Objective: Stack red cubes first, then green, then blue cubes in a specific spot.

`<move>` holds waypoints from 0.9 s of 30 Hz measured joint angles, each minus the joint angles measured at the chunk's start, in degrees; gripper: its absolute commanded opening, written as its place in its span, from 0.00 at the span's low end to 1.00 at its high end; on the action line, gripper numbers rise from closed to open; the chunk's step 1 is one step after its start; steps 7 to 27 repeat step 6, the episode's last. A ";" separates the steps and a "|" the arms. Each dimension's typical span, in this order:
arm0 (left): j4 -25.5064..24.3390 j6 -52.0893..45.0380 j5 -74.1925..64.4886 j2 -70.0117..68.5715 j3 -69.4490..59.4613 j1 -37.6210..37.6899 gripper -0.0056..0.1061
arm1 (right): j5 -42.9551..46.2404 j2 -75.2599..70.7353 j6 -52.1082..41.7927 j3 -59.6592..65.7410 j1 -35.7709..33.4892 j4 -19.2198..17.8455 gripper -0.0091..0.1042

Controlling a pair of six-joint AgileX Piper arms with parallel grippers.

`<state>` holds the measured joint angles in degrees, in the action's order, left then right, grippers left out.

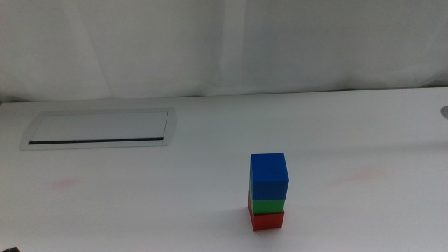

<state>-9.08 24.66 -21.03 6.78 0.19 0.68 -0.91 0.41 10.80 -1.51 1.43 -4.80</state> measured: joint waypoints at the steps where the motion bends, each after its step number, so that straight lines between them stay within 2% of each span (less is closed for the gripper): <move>1: 0.00 0.00 0.00 0.00 0.00 0.00 0.03 | 0.00 0.00 0.00 0.00 0.00 0.10 0.06; 27: 0.10 0.00 0.00 0.00 0.00 0.00 0.02 | -0.22 -0.22 0.10 0.00 0.00 0.10 0.06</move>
